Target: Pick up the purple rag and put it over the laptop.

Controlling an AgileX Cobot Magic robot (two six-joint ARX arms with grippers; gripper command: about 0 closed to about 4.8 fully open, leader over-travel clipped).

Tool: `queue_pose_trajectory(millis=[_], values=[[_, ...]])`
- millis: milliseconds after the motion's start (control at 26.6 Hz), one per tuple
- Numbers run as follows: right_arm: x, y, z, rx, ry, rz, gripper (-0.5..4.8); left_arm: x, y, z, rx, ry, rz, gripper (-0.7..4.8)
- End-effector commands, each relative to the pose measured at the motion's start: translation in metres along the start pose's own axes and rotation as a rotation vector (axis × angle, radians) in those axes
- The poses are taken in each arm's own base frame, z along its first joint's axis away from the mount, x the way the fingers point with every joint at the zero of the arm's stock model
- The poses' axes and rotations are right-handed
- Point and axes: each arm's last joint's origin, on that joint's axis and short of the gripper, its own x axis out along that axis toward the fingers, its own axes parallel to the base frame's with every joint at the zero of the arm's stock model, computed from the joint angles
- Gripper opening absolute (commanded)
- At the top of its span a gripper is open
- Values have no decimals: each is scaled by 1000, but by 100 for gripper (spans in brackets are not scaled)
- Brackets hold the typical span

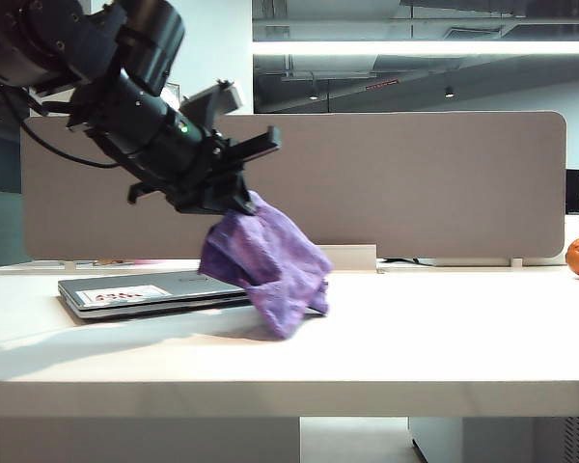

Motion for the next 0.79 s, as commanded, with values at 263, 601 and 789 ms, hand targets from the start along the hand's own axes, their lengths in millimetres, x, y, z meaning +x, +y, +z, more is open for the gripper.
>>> queue_pose_trajectory(millis=[263, 601, 789], values=[[-1, 8, 11, -37, -85, 222, 22, -7, 55, 24, -15, -178, 131, -6], [-1, 8, 11, -42, -87, 244, 22, 18, 72, 54, -15, -196, 155, -6], [-1, 8, 11, -42, -87, 243, 22, 40, 79, 63, 8, -138, 174, -6]])
